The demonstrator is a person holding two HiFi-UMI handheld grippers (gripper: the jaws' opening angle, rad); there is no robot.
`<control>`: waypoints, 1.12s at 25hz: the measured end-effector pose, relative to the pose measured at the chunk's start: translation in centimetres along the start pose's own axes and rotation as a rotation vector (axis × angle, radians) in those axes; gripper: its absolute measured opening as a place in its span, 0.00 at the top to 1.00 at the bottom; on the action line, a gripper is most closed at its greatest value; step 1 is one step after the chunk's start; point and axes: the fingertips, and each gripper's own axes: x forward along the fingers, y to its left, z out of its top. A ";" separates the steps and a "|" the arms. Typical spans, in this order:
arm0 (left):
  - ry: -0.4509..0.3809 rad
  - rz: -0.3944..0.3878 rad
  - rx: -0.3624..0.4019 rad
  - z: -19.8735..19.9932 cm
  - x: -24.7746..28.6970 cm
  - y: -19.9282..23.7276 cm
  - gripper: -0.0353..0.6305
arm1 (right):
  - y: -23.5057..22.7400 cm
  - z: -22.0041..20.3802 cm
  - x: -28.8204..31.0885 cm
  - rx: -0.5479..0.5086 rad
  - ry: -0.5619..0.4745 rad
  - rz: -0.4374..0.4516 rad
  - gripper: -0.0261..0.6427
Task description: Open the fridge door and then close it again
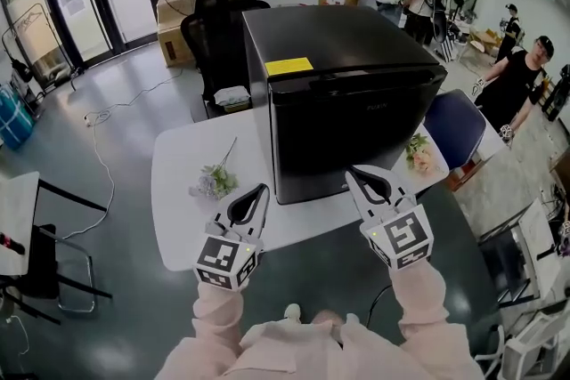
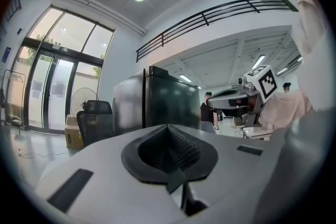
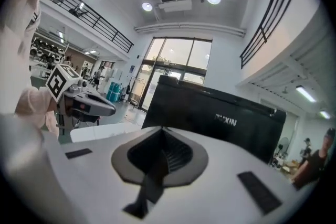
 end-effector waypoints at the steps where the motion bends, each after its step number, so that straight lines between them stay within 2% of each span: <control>1: -0.004 -0.001 0.005 0.3 0.2 0.2 0.93 | -0.5 0.6 0.2 -0.024 -0.006 0.001 0.94; 10: -0.042 -0.006 0.037 3.1 2.4 1.7 0.93 | -3.2 6.6 2.4 -0.241 -0.046 0.038 0.94; 13: -0.064 -0.003 0.021 4.0 3.1 2.0 0.93 | -3.7 8.1 3.7 -0.312 -0.039 0.051 0.91; 17: -0.089 0.022 -0.013 5.0 3.8 3.0 0.93 | -3.8 9.1 5.8 -0.402 0.022 0.102 0.76; 21: -0.102 0.042 -0.008 5.8 4.4 3.8 0.93 | -3.4 9.3 7.6 -0.515 0.083 0.146 0.75; 28: -0.089 0.068 -0.028 4.6 3.8 4.8 0.93 | -2.7 8.1 10.1 -0.760 0.226 0.141 0.72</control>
